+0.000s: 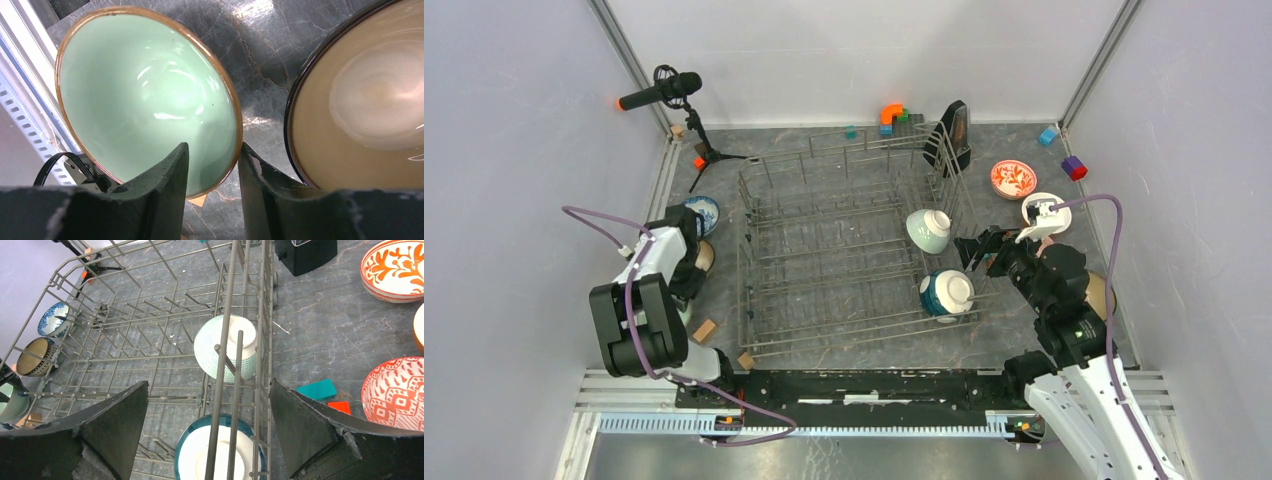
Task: Unload the bowls from the dish rack
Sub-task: Place the bowl at the center of the board.
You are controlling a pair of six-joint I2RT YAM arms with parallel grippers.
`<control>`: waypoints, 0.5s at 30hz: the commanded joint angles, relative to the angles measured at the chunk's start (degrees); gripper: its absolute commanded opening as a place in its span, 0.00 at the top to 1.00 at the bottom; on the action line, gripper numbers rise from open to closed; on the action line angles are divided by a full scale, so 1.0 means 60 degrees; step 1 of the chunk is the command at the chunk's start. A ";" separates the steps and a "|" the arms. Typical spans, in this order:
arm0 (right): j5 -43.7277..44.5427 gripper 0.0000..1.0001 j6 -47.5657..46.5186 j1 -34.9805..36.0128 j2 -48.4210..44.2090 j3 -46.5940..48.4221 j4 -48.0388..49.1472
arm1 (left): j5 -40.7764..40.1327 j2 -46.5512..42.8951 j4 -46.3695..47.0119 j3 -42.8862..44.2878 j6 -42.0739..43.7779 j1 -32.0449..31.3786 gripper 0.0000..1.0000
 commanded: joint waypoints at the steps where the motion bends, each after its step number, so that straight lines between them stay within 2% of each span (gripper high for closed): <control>1: -0.0012 0.04 -0.0156 0.0123 -0.0116 -0.0150 -0.0345 | -0.0008 -0.0353 0.0110 0.0071 0.0077 0.0065 0.48; 6: -0.0048 0.04 -0.0153 0.0128 -0.0130 -0.0118 -0.0392 | 0.0143 -0.1236 -0.0312 0.0303 0.0126 0.0057 0.29; 11: -0.0059 0.04 -0.0167 0.0129 -0.0096 -0.0062 -0.0428 | 0.0354 -0.2962 -0.0965 0.1050 0.0329 -0.0069 0.16; 15: -0.0034 0.04 -0.0219 0.0141 -0.0073 -0.0033 -0.0454 | -0.0009 -0.4149 -0.1263 0.2339 0.0530 -0.1210 0.01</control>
